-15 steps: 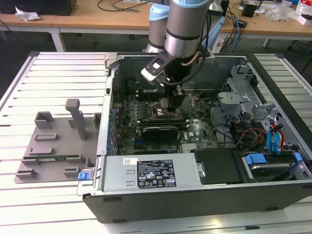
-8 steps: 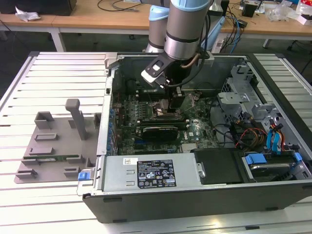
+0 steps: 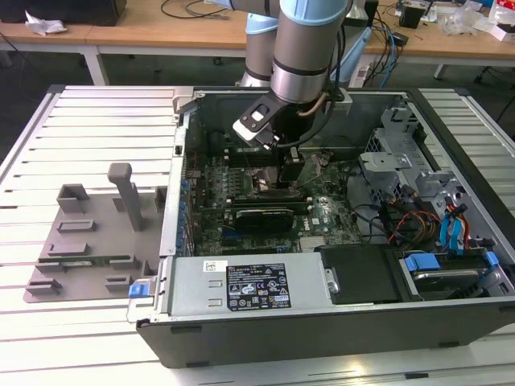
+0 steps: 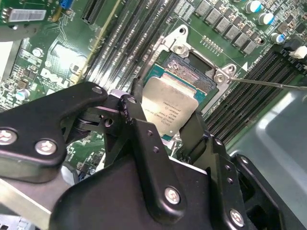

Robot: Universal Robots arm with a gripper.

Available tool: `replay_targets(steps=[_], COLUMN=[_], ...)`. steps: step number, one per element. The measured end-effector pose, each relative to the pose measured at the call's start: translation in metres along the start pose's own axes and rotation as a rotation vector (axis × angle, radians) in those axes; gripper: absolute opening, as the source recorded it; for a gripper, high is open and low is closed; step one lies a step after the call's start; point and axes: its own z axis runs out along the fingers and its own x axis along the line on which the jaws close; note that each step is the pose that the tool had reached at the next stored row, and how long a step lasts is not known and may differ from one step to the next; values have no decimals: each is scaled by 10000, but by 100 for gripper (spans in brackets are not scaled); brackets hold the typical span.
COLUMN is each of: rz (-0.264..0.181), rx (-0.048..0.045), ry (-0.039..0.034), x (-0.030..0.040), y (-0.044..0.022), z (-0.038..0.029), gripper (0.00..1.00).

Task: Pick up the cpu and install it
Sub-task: 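Place the cpu into insertion slot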

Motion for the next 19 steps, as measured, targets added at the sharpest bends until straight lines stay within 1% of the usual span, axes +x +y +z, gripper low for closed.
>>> replay_targets(steps=[1, 3, 5, 8, 11, 19], rz=[93, 173, 321, 334, 331, 333], rx=[2, 5, 8, 9, 8, 9], ry=[5, 6, 14, 13, 14, 13], x=[35, 57, 91, 92, 93, 95], y=[3, 5, 10, 10, 3, 4], z=[14, 26, 58, 83, 125, 191], gripper=[55, 55, 55, 55, 55, 55])
